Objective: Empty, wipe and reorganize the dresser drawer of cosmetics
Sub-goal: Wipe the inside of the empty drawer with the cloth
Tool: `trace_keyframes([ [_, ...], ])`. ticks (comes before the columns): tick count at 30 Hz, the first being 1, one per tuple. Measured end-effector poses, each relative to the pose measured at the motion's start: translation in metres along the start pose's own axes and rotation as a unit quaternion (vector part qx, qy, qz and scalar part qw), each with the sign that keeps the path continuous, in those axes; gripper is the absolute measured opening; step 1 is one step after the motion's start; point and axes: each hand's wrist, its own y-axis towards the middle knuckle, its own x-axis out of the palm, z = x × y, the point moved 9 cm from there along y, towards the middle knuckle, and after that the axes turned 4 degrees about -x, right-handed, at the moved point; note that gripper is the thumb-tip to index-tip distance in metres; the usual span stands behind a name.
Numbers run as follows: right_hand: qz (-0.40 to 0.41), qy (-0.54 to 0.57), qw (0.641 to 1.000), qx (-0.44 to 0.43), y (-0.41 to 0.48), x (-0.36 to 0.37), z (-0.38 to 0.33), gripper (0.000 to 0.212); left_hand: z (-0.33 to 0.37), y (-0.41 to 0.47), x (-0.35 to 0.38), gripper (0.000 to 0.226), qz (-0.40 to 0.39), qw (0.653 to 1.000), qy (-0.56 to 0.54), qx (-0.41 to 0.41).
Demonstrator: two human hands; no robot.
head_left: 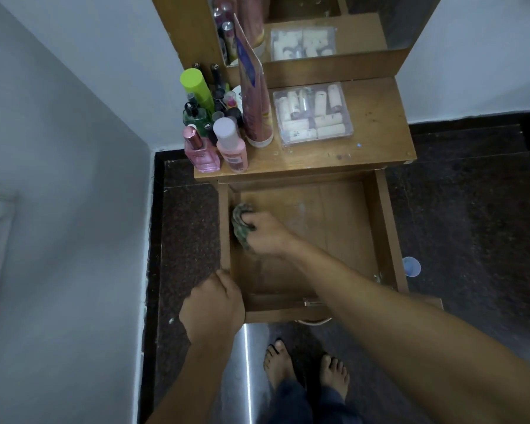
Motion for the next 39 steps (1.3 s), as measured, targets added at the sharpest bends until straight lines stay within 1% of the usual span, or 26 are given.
trace_keyframes([
  [1,-0.032,0.0,0.999,-0.006,-0.008,0.0,0.006,0.022,0.001,0.0,0.0,0.05,-0.003,1.0,0.008,0.001],
  [3,-0.055,0.027,0.998,0.0,-0.028,-0.009,0.016,0.017,0.002,-0.001,-0.001,0.05,-0.001,1.0,0.015,-0.002],
  [4,-0.051,0.048,0.997,0.007,-0.038,-0.016,0.019,0.019,0.002,-0.001,-0.002,0.049,0.002,1.0,0.012,-0.005],
  [5,-0.037,0.076,0.996,0.016,-0.046,-0.025,0.022,0.026,0.001,-0.001,-0.003,0.049,0.005,1.0,0.009,-0.007],
  [8,0.044,0.181,0.982,0.035,-0.068,-0.06,0.024,0.056,0.0,-0.003,-0.005,0.048,0.017,1.0,-0.009,-0.004],
  [10,0.096,0.198,0.975,0.019,-0.077,-0.081,0.02,0.064,-0.001,-0.003,-0.005,0.049,0.019,1.0,-0.005,-0.004],
  [14,0.166,0.16,0.972,-0.05,-0.094,-0.115,0.011,0.068,-0.004,-0.002,-0.005,0.05,0.029,0.999,-0.01,-0.012],
  [16,0.194,0.131,0.97,-0.065,-0.105,-0.129,0.016,0.069,-0.005,-0.001,-0.004,0.05,0.034,0.999,-0.011,-0.006],
  [19,0.247,0.147,0.957,-0.033,-0.12,-0.143,0.046,0.069,-0.005,0.0,-0.002,0.051,0.039,0.999,-0.011,-0.001],
  [22,0.327,0.177,0.928,0.04,-0.138,-0.144,0.089,0.064,-0.007,0.003,0.001,0.053,0.047,0.999,-0.009,0.004],
  [23,0.356,0.15,0.92,0.064,-0.142,-0.143,0.1,0.063,-0.008,0.004,0.002,0.053,0.05,0.999,-0.007,0.005],
  [24,0.369,0.096,0.922,0.072,-0.141,-0.141,0.105,0.062,-0.008,0.004,0.002,0.054,0.055,0.998,-0.005,0.008],
  [25,0.359,0.037,0.93,0.065,-0.135,-0.136,0.105,0.061,-0.009,0.004,0.003,0.053,0.059,0.998,-0.004,0.011],
  [27,0.317,-0.048,0.945,0.067,-0.116,-0.124,0.102,0.066,-0.009,0.005,0.003,0.053,0.062,0.998,-0.004,0.016],
  [29,0.283,-0.095,0.951,0.081,-0.094,-0.116,0.1,0.071,-0.008,0.005,0.004,0.053,0.057,0.998,0.003,0.02],
  [33,0.204,-0.233,0.947,0.081,-0.055,-0.106,0.09,0.076,-0.006,0.006,0.006,0.054,0.042,0.999,0.018,0.022],
  [35,0.197,-0.268,0.939,0.089,-0.045,-0.102,0.089,0.076,-0.006,0.007,0.006,0.055,0.039,0.999,0.022,0.02],
  [39,0.232,-0.302,0.923,0.057,-0.04,-0.096,0.082,0.073,-0.006,0.007,0.006,0.056,0.042,0.999,0.026,0.023],
])
